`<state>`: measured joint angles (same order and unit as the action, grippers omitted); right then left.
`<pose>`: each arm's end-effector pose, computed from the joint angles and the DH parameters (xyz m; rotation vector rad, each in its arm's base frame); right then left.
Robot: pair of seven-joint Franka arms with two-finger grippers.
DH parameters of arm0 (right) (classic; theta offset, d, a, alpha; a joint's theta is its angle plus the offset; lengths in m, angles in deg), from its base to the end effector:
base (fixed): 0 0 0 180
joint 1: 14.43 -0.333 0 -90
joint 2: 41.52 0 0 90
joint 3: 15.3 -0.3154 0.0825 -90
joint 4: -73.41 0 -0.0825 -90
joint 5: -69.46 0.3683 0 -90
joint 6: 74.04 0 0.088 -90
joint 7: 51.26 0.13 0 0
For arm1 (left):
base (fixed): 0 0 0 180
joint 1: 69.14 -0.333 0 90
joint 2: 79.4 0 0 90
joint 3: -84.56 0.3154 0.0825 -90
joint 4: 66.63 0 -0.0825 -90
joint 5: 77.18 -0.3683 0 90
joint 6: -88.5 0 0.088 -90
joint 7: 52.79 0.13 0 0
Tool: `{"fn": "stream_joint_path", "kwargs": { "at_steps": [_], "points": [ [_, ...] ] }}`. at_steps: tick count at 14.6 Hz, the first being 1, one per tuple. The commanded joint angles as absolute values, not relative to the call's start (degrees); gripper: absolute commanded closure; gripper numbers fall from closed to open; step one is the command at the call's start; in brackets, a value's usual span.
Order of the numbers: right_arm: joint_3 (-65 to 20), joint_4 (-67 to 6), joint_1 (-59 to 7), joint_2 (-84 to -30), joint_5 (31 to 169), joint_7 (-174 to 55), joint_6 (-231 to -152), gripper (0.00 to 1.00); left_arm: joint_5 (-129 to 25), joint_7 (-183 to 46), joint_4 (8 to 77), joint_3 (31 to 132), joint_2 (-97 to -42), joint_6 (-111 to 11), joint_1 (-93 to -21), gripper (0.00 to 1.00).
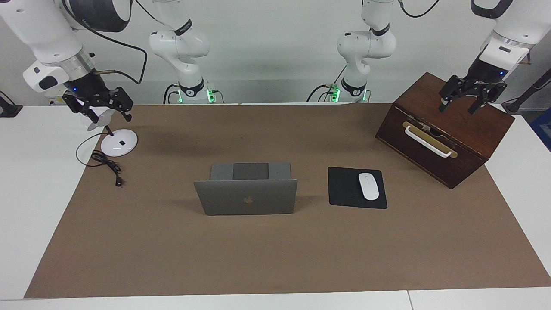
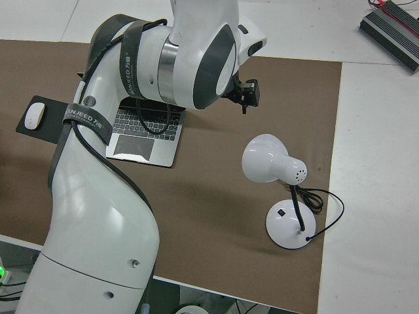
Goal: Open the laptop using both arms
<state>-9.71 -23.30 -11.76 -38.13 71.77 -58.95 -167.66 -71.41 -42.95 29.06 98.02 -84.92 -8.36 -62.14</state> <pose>0.5200 -0.0718 0.5842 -3.0966 0.0190 -0.0175 0.5210 0.0528 0.6168 3.0286 -0.0794 0.1977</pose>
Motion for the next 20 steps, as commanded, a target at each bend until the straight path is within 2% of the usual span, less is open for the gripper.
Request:
{"fn": "stream_joint_path", "kwargs": {
  "at_steps": [1, 7, 20],
  "points": [
    [-11.0, -24.41, -10.21, -37.48, 72.36, -58.2, -168.08, 0.0, -72.35, -45.06, 26.1, 97.75, -81.35, -7.82, -62.2, 0.0],
    [-11.0, -23.18, -10.47, -37.39, 71.57, -58.2, -165.1, 0.0, -76.56, -54.73, 26.1, 97.13, -78.7, -9.76, -59.56, 0.0],
    [-10.73, -23.44, -11.0, -36.78, 68.41, -58.38, -161.49, 0.0, -77.27, -54.02, 26.53, 97.04, -78.96, -11.08, -59.3, 0.0]
  ]
}}
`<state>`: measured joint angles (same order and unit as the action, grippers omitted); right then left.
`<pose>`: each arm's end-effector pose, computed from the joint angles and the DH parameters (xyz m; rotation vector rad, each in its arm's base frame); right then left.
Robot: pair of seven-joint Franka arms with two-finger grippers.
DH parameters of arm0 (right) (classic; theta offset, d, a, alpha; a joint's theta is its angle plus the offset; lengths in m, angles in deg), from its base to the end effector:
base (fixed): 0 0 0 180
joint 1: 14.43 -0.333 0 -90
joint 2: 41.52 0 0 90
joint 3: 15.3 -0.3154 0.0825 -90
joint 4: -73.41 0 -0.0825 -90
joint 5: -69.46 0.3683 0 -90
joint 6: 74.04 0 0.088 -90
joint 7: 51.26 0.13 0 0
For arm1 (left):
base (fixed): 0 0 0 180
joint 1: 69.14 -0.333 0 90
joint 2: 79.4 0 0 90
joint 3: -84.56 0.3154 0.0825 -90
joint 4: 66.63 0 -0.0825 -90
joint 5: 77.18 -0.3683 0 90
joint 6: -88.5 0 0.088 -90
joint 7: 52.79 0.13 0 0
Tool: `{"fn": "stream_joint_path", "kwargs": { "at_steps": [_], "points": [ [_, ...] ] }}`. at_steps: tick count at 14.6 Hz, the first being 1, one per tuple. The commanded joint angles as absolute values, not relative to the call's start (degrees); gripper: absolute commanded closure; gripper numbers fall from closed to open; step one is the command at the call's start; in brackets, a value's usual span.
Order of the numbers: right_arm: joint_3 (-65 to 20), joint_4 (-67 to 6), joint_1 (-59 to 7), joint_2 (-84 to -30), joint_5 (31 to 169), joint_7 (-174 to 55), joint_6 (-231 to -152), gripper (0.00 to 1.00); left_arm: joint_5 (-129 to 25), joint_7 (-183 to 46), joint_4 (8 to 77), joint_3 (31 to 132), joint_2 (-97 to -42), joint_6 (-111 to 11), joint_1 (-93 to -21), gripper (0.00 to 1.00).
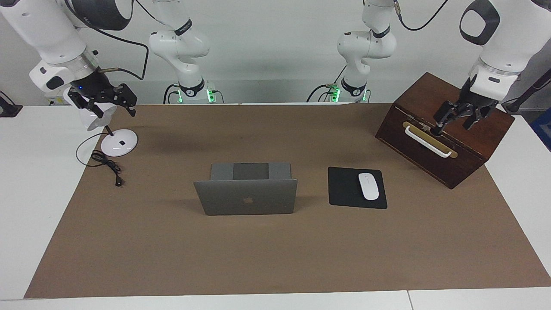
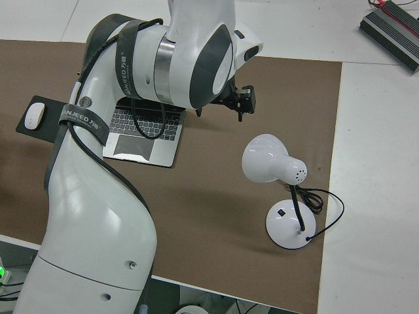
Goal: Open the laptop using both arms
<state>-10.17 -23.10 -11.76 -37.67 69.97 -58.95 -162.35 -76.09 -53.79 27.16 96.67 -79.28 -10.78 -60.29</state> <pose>0.5061 -0.0695 0.5821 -3.1145 0.0024 0.1145 0.5552 0.0293 0.5843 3.1192 0.1194 0.1470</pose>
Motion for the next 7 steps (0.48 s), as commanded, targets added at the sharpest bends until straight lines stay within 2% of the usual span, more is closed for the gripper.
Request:
{"fn": "stream_joint_path", "kwargs": {
  "at_steps": [1, 5, 7],
  "points": [
    [-10.73, -23.44, -11.09, -36.77, 67.19, -58.64, -161.23, 0.0, -77.53, -54.02, 26.62, 96.52, -78.7, -11.25, -59.82, 0.0],
    [-10.64, -23.35, -11.09, -36.69, 65.77, -58.73, -161.14, 0.0, -77.44, -53.59, 26.8, 95.9, -79.05, -11.25, -60.53, 0.0],
    [-10.56, -23.35, -11.0, -36.69, 65.86, -58.73, -161.23, 0.0, -77.44, -53.5, 26.8, 92.67, -79.23, -11.34, -63.5, 0.0]
  ]
}}
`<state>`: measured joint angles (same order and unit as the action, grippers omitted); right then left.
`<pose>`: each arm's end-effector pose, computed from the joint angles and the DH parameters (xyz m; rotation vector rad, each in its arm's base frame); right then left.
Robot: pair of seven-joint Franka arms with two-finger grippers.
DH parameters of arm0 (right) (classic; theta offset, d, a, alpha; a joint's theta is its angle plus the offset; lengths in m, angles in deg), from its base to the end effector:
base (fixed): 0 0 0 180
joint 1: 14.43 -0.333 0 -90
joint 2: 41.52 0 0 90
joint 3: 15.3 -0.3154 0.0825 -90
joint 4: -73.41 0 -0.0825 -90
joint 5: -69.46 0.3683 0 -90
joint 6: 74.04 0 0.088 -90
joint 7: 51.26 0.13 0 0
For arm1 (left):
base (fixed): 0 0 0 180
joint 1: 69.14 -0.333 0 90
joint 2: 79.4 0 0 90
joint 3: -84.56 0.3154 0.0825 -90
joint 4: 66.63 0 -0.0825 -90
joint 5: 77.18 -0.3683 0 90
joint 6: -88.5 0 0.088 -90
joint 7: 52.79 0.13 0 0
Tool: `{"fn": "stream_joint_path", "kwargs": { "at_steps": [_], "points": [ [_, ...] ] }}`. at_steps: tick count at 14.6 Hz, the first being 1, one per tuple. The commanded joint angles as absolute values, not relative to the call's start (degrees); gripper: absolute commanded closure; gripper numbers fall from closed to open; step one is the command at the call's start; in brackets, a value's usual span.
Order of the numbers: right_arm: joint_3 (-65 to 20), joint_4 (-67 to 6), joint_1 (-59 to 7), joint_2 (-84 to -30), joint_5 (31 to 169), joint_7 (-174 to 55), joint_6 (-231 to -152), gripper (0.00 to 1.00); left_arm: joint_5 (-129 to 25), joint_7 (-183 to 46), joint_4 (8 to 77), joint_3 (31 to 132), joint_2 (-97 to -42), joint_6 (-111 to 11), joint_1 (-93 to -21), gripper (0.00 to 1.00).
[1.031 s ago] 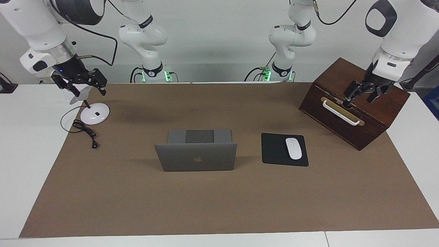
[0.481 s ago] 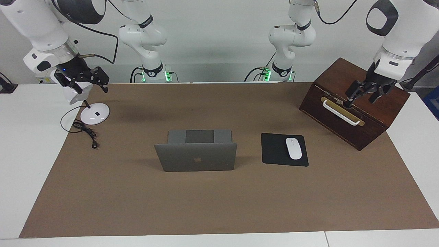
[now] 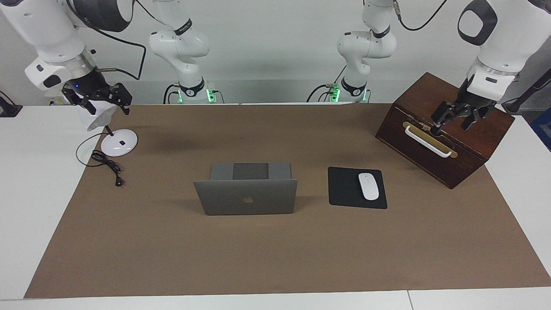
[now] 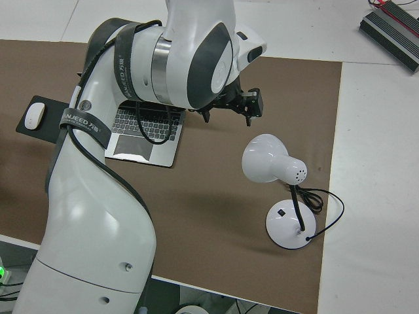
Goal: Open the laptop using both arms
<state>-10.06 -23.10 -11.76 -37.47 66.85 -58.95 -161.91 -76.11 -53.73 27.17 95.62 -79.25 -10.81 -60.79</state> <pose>0.5030 -0.0775 0.5834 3.1109 -0.0050 -0.1322 0.5557 0.0240 0.5840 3.1199 0.1027 0.1466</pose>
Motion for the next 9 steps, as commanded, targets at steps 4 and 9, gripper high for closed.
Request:
{"fn": "stream_joint_path", "kwargs": {
  "at_steps": [4, 9],
  "points": [
    [-10.47, -23.35, -11.09, -36.51, 65.95, -58.38, -161.31, 0.0, -77.44, -53.76, 26.98, 75.78, -79.4, -11.43, -78.46, 0.0],
    [-10.29, -23.35, -11.0, -36.51, 66.39, -58.2, -161.66, 0.0, -77.44, -54.11, 27.06, 82.87, -79.4, -10.73, -71.8, 0.0]
  ]
}}
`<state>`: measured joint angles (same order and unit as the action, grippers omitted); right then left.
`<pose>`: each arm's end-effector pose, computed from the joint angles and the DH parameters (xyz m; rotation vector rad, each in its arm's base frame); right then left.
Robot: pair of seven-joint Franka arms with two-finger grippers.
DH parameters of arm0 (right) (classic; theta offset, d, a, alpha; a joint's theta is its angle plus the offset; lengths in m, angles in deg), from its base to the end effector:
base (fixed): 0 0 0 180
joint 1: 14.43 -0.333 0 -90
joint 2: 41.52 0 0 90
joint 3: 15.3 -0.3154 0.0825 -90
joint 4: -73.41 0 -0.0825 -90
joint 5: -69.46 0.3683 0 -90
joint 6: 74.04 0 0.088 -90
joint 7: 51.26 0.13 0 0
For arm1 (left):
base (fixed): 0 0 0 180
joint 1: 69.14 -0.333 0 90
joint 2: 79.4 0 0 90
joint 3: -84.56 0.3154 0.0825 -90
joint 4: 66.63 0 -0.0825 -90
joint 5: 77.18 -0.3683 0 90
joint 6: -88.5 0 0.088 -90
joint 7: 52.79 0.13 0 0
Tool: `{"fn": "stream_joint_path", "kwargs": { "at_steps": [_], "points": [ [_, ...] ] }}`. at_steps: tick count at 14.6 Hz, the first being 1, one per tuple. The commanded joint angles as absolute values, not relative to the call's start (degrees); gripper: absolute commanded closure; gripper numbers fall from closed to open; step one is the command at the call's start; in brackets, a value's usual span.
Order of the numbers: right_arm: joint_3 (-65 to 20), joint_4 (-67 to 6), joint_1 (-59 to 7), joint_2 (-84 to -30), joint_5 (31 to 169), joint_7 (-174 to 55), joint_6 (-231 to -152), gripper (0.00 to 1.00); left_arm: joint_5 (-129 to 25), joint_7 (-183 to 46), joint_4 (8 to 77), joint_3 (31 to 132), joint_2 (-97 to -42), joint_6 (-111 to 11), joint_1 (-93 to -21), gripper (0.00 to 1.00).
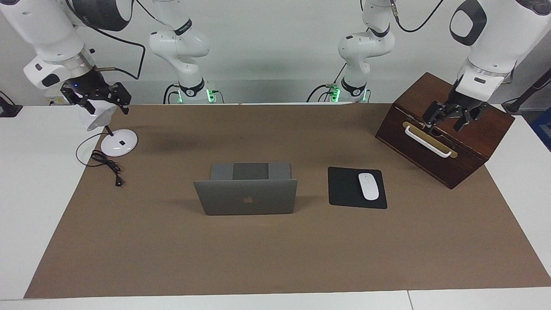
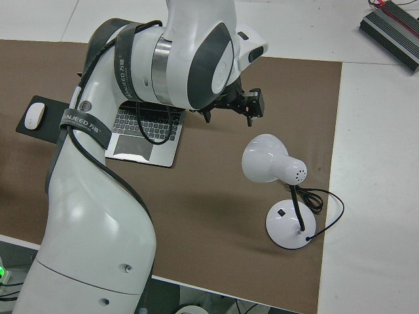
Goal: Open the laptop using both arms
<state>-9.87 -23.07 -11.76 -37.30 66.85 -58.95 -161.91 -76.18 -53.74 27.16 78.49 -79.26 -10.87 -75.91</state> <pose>0.5021 -0.0792 0.5851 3.1113 -0.0102 -0.1269 0.5563 0.0049 0.5842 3.1199 0.0481 0.1482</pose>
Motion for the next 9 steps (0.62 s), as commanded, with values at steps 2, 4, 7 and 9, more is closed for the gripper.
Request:
{"fn": "stream_joint_path", "kwargs": {
  "at_steps": [2, 4, 7, 9],
  "points": [
    [-10.29, -23.35, -11.0, -36.51, 66.65, -58.2, -161.75, 0.0, -77.44, -54.02, 27.06, 83.51, -79.49, -10.46, -71.17, 0.0],
    [-10.29, -23.35, -11.0, -36.51, 66.74, -58.2, -161.75, 0.0, -77.44, -54.11, 27.15, 83.6, -79.49, -10.46, -70.99, 0.0],
    [-10.2, -23.44, -11.09, -36.51, 66.74, -58.2, -161.75, 0.0, -77.44, -53.76, 28.03, 83.6, -79.75, -10.72, -71.16, 0.0],
    [-10.29, -23.44, -11.09, -36.51, 66.91, -57.94, -161.75, 0.0, -77.44, -53.76, 28.29, 83.51, -80.02, -10.9, -71.52, 0.0]
  ]
}}
